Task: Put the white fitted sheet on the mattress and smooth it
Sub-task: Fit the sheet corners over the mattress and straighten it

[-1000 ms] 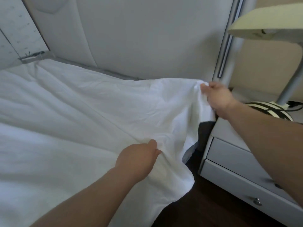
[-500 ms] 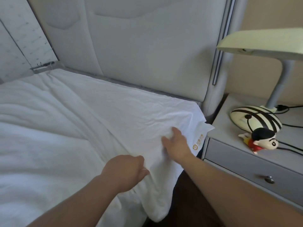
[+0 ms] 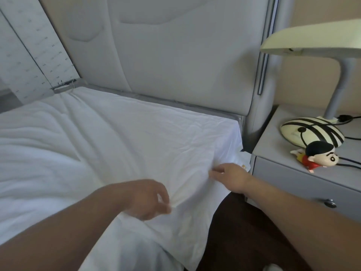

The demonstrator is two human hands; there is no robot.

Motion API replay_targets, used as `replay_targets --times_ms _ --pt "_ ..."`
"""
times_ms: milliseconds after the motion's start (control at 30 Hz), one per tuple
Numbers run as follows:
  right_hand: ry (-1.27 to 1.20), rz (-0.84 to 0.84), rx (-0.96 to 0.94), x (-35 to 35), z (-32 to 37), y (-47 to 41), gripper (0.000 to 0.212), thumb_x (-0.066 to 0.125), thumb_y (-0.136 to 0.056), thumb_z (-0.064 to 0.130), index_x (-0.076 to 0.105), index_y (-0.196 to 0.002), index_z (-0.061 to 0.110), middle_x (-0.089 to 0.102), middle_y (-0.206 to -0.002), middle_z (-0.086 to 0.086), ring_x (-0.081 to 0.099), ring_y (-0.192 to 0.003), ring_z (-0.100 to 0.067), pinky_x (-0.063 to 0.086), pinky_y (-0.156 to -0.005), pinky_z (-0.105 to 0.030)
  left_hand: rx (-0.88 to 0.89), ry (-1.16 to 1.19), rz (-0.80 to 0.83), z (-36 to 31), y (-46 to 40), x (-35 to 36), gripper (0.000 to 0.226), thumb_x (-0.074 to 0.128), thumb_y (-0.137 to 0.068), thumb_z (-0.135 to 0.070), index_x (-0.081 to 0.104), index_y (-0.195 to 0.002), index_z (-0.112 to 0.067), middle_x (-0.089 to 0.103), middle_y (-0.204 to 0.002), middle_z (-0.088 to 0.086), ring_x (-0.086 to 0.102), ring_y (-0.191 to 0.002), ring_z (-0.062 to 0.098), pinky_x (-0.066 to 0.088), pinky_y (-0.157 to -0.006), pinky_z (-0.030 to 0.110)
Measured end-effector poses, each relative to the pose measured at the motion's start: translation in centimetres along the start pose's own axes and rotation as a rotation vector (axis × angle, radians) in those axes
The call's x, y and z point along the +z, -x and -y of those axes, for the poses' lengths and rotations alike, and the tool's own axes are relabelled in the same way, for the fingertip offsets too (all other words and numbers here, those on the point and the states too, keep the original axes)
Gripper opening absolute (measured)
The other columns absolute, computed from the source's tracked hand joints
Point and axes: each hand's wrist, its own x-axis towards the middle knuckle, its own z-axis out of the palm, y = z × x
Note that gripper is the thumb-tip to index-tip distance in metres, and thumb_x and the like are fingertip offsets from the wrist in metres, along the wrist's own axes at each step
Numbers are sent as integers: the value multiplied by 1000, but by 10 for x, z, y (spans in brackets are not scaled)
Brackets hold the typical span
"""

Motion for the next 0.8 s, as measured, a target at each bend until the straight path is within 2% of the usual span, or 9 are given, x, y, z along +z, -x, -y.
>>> replay_targets --times_ms 67,133,200,300,400,567,667,733,800 --pt "114 -171 -16 -19 -6 -11 41 52 -100 41 66 -86 5 68 -79 -13 58 -67 -19 53 -67 -37 58 -124 -228 -9 -19 -10 39 53 -97 -62 67 -91 -26 68 -84 -10 65 -85 11 49 -80 30" --pt "116 -335 -24 -46 -11 -26 38 48 -100 35 56 -73 10 60 -67 -5 56 -64 -22 47 -59 -33 105 -131 -454 -24 -44 -13 35 49 -98 -61 65 -108 -32 66 -106 -11 62 -105 15 48 -92 33" --pt "150 -444 -19 -76 -16 -43 34 46 -99 38 60 -78 16 64 -70 0 61 -68 -22 52 -65 -33 104 -71 -509 -43 -72 -13 49 51 -97 -61 55 -137 -33 57 -136 -6 52 -127 20 43 -107 38" --pt "187 -496 30 -108 -24 -73 28 47 -99 37 65 -87 19 70 -81 -2 65 -77 -24 57 -75 -37 71 -117 -452 -72 -108 -10 71 49 -96 -65 29 -158 -36 19 -168 -4 18 -153 26 24 -122 52" --pt "163 -424 52 -119 -35 -106 33 48 -102 33 68 -97 8 71 -92 -14 66 -89 -32 54 -76 -40 44 -158 -445 -89 -137 -12 83 45 -93 -71 7 -161 -43 -13 -170 -9 -11 -157 24 3 -123 63" --pt "100 -301 56 -111 -43 -156 46 38 -105 49 66 -107 12 71 -92 -8 67 -87 -28 54 -80 -38 24 -325 -397 -79 -175 9 94 42 -95 -68 -28 -154 -43 -38 -163 -8 -30 -152 27 -9 -119 68" --pt "-19 -346 87 -111 -46 -181 55 40 -100 61 64 -99 11 73 -81 -11 71 -76 -31 60 -81 -47 57 -346 -408 -75 -184 10 94 41 -97 -64 -33 -151 -44 -42 -160 -9 -35 -150 24 -13 -118 67" --pt "-44 -408 86 -113 -49 -188 58 47 -97 63 62 -87 8 70 -75 -11 69 -72 -31 58 -74 -42 76 -350 -393 -76 -187 7 94 41 -97 -65 -34 -150 -45 -43 -159 -11 -35 -150 22 -14 -118 66" --pt "-19 -439 62 -114 -51 -191 55 50 -99 57 56 -77 7 63 -69 -8 61 -66 -26 46 -61 -34 82 -360 -400 -75 -188 6 93 39 -97 -66 -35 -149 -46 -43 -159 -11 -35 -150 22 -13 -118 66"
